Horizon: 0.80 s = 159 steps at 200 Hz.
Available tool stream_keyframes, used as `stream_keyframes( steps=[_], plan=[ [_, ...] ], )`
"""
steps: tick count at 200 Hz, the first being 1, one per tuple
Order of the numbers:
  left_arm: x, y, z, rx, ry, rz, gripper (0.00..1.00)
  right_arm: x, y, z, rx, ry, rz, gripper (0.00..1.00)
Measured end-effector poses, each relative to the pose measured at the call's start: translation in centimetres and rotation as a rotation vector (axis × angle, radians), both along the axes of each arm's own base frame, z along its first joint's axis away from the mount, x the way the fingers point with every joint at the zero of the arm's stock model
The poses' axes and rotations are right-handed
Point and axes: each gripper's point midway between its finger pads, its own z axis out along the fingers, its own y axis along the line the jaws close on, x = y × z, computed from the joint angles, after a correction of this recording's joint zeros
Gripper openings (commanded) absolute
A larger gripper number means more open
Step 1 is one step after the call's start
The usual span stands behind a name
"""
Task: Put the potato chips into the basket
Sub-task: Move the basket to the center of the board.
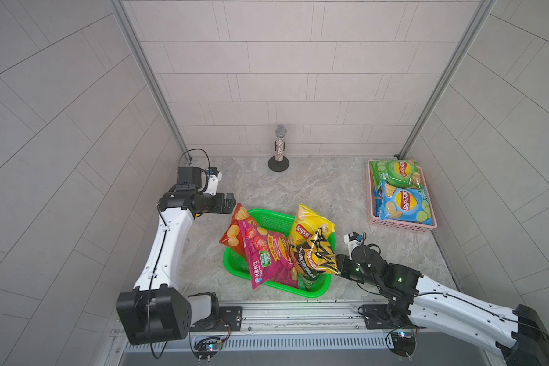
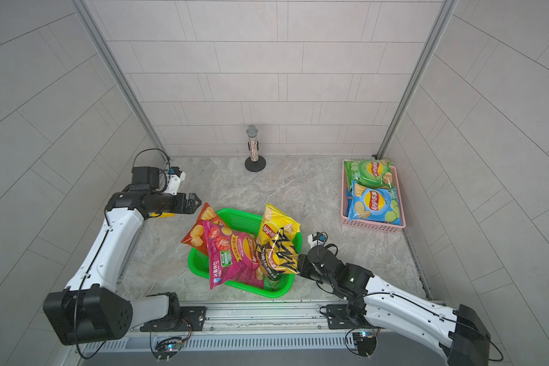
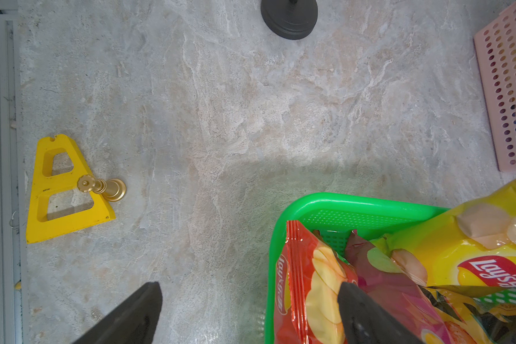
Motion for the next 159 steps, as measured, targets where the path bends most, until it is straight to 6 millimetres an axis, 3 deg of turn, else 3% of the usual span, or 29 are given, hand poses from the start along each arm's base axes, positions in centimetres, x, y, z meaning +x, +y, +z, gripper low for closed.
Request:
stream_keyframes(
  steps=[38, 91, 159],
  plan=[
    [0.0, 0.0, 0.0, 0.002, 0.0, 0.002, 1.0, 1.3, -0.1, 1.0, 0.045, -0.011, -0.054, 0.01],
    [0.0, 0.1, 0.0, 0.006, 0.0, 0.004, 1.0, 3.3, -2.4, 0.4, 0.02, 0.017, -0.089, 0.0],
    [-0.3, 0.0, -0.7, 0.01, 0.012, -0.015, 1.0, 10.8, -5.4, 1.2, -0.055, 0.045, -0.075, 0.0]
  ],
)
